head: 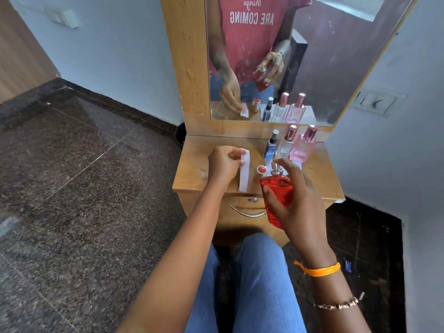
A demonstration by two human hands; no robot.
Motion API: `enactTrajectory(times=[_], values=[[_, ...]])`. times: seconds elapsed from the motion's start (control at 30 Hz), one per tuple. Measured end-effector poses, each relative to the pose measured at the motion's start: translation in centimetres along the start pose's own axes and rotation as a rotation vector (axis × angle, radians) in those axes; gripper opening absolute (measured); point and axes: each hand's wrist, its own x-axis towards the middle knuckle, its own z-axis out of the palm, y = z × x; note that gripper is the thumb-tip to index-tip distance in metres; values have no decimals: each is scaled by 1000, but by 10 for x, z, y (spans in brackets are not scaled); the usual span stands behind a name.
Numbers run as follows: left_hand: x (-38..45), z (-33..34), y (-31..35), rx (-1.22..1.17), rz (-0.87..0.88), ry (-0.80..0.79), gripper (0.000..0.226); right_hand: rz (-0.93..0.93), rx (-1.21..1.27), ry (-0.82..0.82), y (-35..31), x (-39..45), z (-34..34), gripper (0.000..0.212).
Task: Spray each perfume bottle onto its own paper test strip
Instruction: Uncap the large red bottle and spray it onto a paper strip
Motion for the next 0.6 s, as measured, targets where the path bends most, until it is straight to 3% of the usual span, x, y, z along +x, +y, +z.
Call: enactTrajectory(times=[0.17,0.33,0.6], values=[[9,9,-9,186,30,-2,28,12,11,-14,3,4,2,56],[7,12,-11,461,108,100,18,17,40,-33,5,6,6,53],[4,14,-18,504,134,158,6,11,82,-21,6,5,13,53]])
